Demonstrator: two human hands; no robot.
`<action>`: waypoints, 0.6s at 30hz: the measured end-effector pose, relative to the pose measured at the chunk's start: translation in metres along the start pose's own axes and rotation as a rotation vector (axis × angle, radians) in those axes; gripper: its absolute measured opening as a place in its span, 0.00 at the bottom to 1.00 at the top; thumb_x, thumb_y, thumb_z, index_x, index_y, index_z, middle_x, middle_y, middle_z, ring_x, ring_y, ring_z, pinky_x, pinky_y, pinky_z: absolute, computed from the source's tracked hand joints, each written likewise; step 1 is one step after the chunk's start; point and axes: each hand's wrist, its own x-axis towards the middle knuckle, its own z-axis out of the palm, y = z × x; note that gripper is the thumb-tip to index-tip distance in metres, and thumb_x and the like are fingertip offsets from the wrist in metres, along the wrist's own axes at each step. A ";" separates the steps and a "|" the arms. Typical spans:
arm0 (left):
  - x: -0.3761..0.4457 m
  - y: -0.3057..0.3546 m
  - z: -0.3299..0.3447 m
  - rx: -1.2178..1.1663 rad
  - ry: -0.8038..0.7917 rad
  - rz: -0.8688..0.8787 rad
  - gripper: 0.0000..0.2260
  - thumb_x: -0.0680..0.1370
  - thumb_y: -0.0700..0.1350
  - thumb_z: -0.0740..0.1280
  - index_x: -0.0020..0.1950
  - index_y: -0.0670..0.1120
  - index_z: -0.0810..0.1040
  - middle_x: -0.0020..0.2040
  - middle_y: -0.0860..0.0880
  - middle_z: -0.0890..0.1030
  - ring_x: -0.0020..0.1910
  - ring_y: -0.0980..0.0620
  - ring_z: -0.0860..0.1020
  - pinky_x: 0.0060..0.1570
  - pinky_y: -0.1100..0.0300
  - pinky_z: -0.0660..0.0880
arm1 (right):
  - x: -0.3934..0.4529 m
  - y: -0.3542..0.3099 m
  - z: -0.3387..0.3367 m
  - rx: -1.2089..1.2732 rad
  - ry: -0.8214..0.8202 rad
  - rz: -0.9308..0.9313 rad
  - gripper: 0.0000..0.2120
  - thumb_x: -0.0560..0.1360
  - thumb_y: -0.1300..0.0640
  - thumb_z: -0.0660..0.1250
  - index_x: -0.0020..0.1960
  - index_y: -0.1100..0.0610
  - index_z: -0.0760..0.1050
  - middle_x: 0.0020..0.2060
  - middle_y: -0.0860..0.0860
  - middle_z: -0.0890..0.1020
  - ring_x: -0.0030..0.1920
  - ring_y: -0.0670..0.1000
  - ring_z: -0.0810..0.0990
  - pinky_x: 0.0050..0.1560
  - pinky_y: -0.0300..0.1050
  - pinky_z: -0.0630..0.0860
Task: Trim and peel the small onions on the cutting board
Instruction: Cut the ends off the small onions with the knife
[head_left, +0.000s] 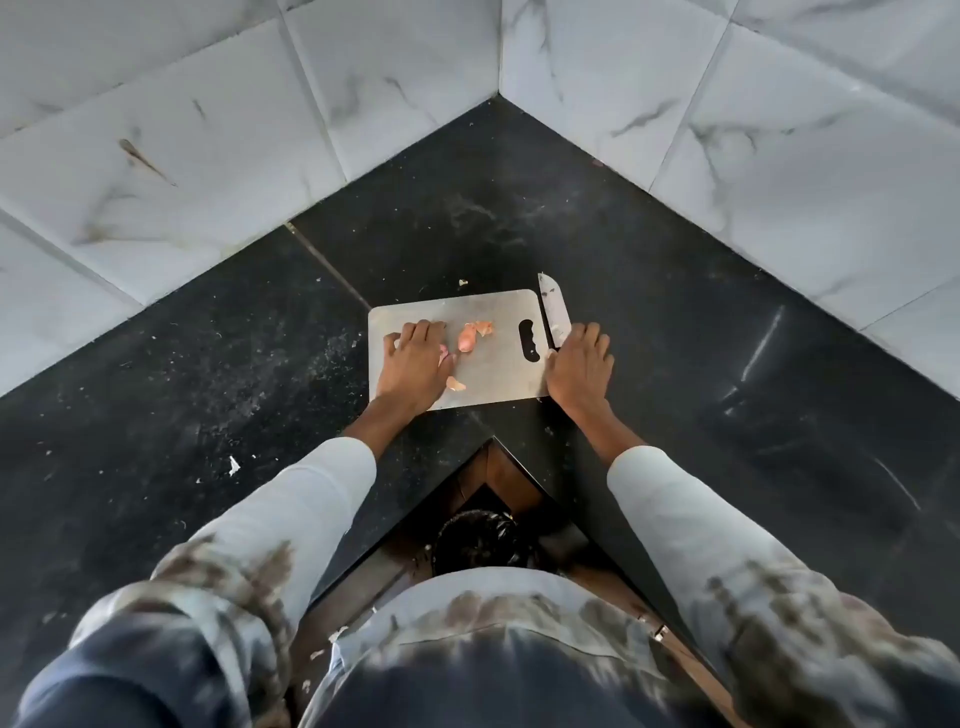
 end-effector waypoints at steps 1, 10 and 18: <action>0.004 0.001 0.000 0.008 -0.003 -0.007 0.22 0.85 0.55 0.63 0.77 0.47 0.70 0.75 0.45 0.74 0.74 0.43 0.70 0.76 0.41 0.63 | -0.001 0.000 -0.001 0.021 0.000 0.043 0.22 0.82 0.51 0.70 0.71 0.60 0.70 0.66 0.57 0.74 0.66 0.60 0.74 0.64 0.56 0.76; 0.036 0.020 0.011 0.034 -0.062 -0.081 0.26 0.82 0.63 0.66 0.72 0.47 0.75 0.73 0.45 0.77 0.75 0.42 0.71 0.77 0.37 0.59 | 0.004 0.014 -0.006 0.105 -0.065 0.197 0.25 0.82 0.48 0.71 0.71 0.61 0.70 0.67 0.59 0.76 0.69 0.61 0.74 0.68 0.58 0.75; 0.052 0.024 0.024 -0.010 -0.028 -0.035 0.17 0.82 0.51 0.68 0.70 0.48 0.77 0.70 0.46 0.78 0.72 0.44 0.73 0.78 0.38 0.59 | 0.008 0.008 -0.019 0.441 -0.123 0.194 0.14 0.83 0.59 0.69 0.64 0.60 0.68 0.61 0.58 0.79 0.60 0.60 0.81 0.53 0.52 0.75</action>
